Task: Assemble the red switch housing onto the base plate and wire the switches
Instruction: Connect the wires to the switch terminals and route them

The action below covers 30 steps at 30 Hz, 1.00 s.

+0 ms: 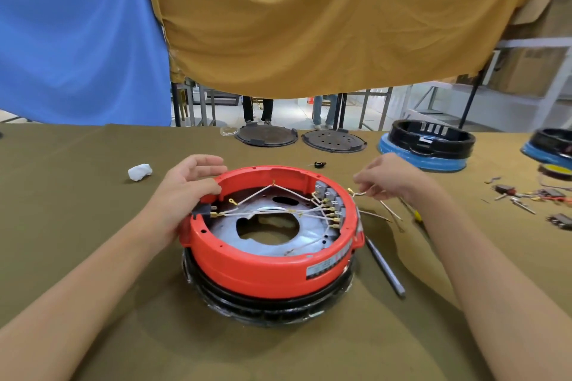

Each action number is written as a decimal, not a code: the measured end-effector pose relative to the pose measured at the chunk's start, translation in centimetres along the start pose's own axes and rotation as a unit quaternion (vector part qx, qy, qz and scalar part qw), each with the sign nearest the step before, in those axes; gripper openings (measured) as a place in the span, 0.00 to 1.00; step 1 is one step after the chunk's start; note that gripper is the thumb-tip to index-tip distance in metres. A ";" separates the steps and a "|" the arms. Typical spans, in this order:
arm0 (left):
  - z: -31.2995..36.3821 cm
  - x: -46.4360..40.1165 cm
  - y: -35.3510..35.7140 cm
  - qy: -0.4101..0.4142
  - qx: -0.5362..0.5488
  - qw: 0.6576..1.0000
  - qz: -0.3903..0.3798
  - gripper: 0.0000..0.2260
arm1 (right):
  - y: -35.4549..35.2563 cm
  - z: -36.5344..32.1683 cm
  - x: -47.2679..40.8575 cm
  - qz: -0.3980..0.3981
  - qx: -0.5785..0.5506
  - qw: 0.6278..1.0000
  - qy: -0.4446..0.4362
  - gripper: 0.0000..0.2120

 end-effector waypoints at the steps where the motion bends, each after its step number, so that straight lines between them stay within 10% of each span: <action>1: -0.1 0.0 0.0 -0.002 0.002 1.000 -0.003 0.18 | 0.7 0.2 -0.1 -0.029 0.071 0.997 -0.006 0.08; 15: -0.3 0.3 0.8 -0.014 -0.001 1.000 -0.009 0.14 | 3.4 0.5 -0.2 -0.136 0.275 0.951 -0.046 0.10; 21: 0.0 0.5 0.6 -0.006 0.008 1.000 -0.005 0.15 | 1.1 -2.0 -0.1 -0.008 -0.066 0.994 -0.087 0.03; 30: 0.5 0.6 1.1 0.010 0.007 0.998 -0.069 0.17 | 2.2 -6.8 2.2 -0.086 -0.372 0.909 -0.169 0.05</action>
Point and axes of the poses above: each hand's wrist, its own x-axis away from the middle knuckle, its own y-axis out of the palm, z = x × y, the point moved 8 cm from there along -x, towards the middle knuckle, and after that the axes turned 4 degrees about z, right-handed, at the moved point
